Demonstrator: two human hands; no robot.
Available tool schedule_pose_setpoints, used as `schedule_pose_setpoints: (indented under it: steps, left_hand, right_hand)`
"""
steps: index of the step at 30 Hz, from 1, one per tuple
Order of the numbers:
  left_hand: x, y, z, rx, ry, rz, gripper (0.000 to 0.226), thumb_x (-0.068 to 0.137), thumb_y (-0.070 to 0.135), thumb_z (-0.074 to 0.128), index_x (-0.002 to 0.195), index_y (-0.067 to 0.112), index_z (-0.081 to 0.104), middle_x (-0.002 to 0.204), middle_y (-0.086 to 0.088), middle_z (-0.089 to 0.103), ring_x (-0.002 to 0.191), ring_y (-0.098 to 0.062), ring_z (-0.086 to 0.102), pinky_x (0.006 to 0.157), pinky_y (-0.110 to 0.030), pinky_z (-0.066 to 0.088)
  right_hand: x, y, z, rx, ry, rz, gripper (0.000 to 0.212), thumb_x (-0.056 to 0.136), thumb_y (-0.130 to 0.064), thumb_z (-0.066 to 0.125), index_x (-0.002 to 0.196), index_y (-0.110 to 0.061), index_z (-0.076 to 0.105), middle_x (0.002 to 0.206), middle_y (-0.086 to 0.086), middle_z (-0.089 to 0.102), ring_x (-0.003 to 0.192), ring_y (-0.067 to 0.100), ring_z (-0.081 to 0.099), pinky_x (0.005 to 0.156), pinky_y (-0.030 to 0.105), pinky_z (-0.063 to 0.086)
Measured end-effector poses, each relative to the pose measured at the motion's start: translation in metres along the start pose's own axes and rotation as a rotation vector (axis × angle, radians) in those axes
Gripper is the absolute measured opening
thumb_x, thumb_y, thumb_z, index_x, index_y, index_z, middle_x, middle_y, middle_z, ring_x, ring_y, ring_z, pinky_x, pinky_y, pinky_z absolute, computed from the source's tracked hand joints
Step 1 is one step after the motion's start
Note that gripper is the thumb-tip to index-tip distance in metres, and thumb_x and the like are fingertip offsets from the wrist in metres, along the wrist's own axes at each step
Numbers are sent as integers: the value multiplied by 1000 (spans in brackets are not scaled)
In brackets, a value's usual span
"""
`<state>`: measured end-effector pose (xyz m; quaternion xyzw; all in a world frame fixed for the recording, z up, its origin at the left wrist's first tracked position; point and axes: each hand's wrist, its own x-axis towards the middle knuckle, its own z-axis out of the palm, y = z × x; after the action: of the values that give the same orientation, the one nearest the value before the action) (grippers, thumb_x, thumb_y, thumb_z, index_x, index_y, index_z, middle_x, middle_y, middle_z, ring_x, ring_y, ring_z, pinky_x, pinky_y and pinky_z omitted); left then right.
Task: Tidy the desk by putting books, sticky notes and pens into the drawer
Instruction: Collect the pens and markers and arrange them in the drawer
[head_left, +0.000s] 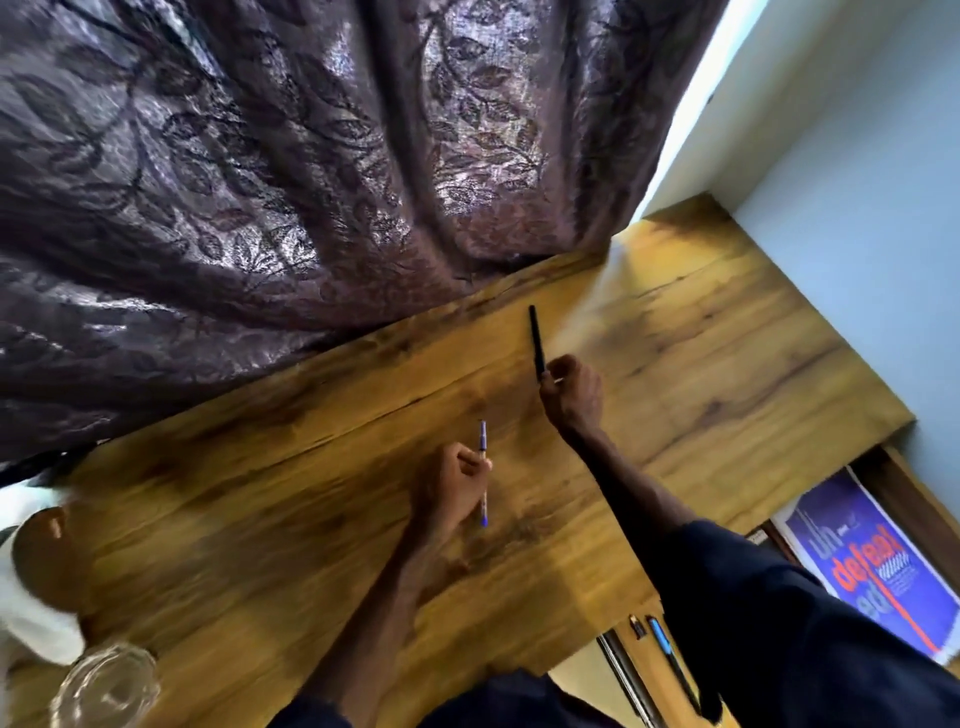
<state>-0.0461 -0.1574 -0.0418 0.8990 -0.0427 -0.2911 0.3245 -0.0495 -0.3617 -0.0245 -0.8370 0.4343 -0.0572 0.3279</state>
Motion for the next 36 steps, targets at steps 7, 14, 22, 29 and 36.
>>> schedule_pose_setpoints:
  steps: [7, 14, 22, 29, 36]
  left_hand:
    - [-12, 8, 6, -1, -35, 32, 22, 86, 44, 73, 90, 23, 73, 86, 10, 75, 75, -5, 67, 60, -20, 48]
    - [-22, 8, 15, 42, -78, 14, 22, 86, 48, 70, 90, 26, 70, 79, 16, 67, 76, -2, 64, 60, -21, 48]
    - [-39, 30, 37, 105, -147, 58, 22, 84, 51, 71, 86, 29, 70, 80, 16, 69, 69, 4, 61, 55, -18, 40]
    - [-70, 58, 75, 135, -272, 225, 24, 85, 45, 73, 92, 22, 74, 91, 7, 77, 87, -13, 73, 78, -30, 57]
    - [-114, 83, 119, 86, -489, 342, 22, 91, 27, 71, 99, 6, 73, 95, -11, 76, 88, -31, 74, 82, -45, 60]
  right_hand:
    - [27, 0, 6, -142, -83, 66, 29, 95, -36, 65, 83, -11, 58, 81, 7, 51, 79, 23, 55, 62, 33, 41]
    - [-16, 36, -2, -139, -204, -19, 21, 85, -29, 69, 80, -9, 63, 76, 6, 61, 71, 24, 60, 54, 35, 42]
    - [-101, 111, -46, 236, -147, 72, 15, 83, -27, 79, 84, -14, 73, 79, 2, 75, 76, 19, 71, 68, 38, 56]
    - [-135, 161, -113, 898, -56, 346, 15, 92, -17, 72, 107, -15, 75, 97, -3, 78, 91, 11, 73, 72, 22, 59]
    - [-176, 224, -158, 861, 117, 338, 23, 101, -20, 60, 119, -13, 70, 81, 7, 71, 73, 19, 68, 64, 28, 59]
